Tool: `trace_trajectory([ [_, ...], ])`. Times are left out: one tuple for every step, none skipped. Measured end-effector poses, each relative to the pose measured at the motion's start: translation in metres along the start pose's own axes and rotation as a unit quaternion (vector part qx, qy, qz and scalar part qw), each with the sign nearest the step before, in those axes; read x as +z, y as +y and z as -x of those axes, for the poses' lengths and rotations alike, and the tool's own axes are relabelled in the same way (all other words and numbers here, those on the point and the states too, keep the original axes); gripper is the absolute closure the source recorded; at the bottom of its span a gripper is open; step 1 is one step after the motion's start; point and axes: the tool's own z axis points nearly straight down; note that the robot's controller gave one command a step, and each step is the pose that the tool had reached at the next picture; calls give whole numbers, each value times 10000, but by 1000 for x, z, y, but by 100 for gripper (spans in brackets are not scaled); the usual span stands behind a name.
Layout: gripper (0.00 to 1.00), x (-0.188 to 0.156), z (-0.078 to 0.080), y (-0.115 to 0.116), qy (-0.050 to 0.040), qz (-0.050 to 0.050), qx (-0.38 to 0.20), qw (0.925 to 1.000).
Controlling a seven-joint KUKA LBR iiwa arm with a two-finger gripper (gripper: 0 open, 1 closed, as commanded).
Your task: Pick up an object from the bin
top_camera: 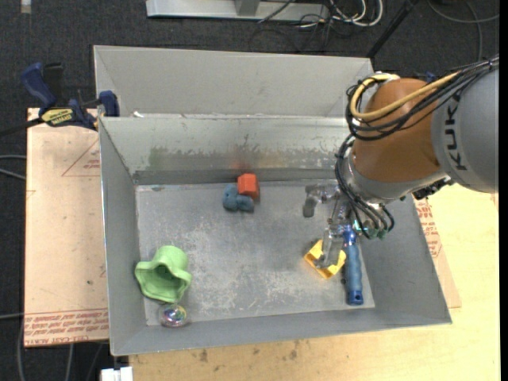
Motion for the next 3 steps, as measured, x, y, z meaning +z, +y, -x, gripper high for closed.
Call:
trace_trajectory([
  [0,89,-28,-92,-28,-12,-1610,9869],
  [0,44,-22,-80,-64,-3,-386,9992],
  [0,90,-40,-40,-59,5,598,9982],
])
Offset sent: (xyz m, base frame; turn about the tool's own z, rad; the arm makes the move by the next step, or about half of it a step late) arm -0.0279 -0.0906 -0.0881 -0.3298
